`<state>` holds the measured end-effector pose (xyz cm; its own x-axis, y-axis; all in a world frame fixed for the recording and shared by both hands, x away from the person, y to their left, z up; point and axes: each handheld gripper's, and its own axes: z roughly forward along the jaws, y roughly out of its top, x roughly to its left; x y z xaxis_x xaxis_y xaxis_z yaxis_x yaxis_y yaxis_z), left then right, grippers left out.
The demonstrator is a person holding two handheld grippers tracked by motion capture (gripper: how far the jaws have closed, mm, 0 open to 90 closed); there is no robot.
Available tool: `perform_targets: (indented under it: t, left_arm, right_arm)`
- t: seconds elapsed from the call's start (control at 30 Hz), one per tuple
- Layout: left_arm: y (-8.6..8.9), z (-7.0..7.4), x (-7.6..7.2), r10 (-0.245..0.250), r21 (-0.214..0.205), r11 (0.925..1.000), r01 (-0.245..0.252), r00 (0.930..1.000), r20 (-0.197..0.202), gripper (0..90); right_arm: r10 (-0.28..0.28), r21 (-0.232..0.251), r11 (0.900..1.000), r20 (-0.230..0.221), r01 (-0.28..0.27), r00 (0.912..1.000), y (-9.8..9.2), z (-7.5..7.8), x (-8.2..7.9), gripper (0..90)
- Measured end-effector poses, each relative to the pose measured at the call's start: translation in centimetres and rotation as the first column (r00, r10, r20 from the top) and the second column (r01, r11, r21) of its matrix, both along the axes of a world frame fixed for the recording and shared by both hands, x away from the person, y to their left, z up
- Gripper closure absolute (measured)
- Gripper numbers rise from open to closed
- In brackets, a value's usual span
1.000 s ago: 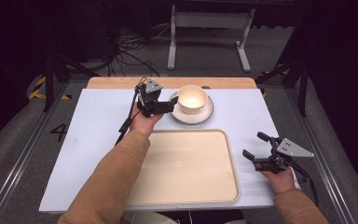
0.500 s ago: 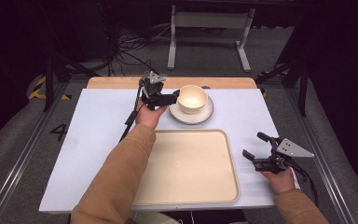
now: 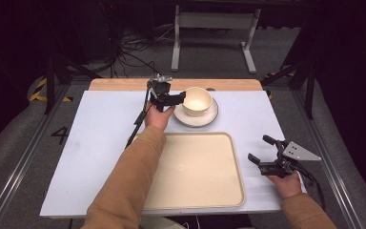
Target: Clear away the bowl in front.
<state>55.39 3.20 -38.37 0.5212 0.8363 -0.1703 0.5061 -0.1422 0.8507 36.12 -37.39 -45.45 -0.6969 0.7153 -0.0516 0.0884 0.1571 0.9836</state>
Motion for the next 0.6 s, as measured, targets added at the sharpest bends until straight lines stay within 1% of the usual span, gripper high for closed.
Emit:
perform_targets:
  t: [0.1,0.17,0.23,0.27,0.3,0.33,0.37,0.43,0.57,0.6]
  left_arm:
    - [-0.6,-0.2,0.3,-0.004,0.008,1.0000,0.004,0.9999,-0.016,28.2]
    - [-0.9,-0.4,0.5,0.004,0.031,0.9995,-0.003,0.9995,-0.031,27.6]
    - [-1.0,-0.5,0.6,0.006,0.036,0.9993,-0.005,0.9993,-0.036,26.1]
    - [-1.3,-0.7,0.8,0.007,0.049,0.9988,-0.004,0.9983,-0.057,26.2]
    - [-1.3,-0.7,0.8,0.007,0.049,0.9988,-0.004,0.9983,-0.057,26.4]
    - [-1.5,-0.9,1.0,0.003,0.055,0.9985,0.001,0.9976,-0.069,26.4]
    - [-1.6,-1.1,1.1,0.003,0.062,0.9980,0.001,0.9974,-0.072,27.3]
    - [-1.9,-1.3,1.3,0.007,0.052,0.9987,-0.003,0.9970,-0.078,29.6]
    - [-2.2,-2.0,1.7,0.021,0.052,0.9985,-0.016,0.9949,-0.099,34.1]
    - [-2.4,-2.2,2.0,0.027,0.060,0.9980,-0.020,0.9938,-0.108,35.7]
  right_arm:
    - [0.002,-0.001,1.0000,0.003,-0.002,1.0000,0.0,0.0,0.0,3.7]
    - [0.001,-0.001,1.0000,0.006,-0.001,1.0000,0.0,0.0,0.0,3.6]
    - [0.000,-0.003,1.0000,0.008,0.000,1.0000,0.0,0.0,-0.1,3.6]
    - [0.000,-0.004,1.0000,0.009,0.000,1.0000,0.0,0.0,-0.1,3.6]
    - [0.000,-0.004,1.0000,0.009,0.000,1.0000,0.0,0.0,-0.1,3.6]
    - [0.000,-0.005,1.0000,0.009,0.000,1.0000,0.0,0.0,-0.1,3.6]
    - [0.000,-0.005,1.0000,0.009,0.000,1.0000,0.0,0.0,-0.1,3.6]
    - [0.003,-0.004,1.0000,0.011,-0.003,0.9999,0.0,0.0,-0.1,3.6]
    - [0.003,-0.004,1.0000,0.011,-0.003,0.9999,0.0,0.0,-0.1,3.6]
    - [0.003,-0.004,1.0000,0.011,-0.003,0.9999,0.0,0.0,-0.1,3.6]
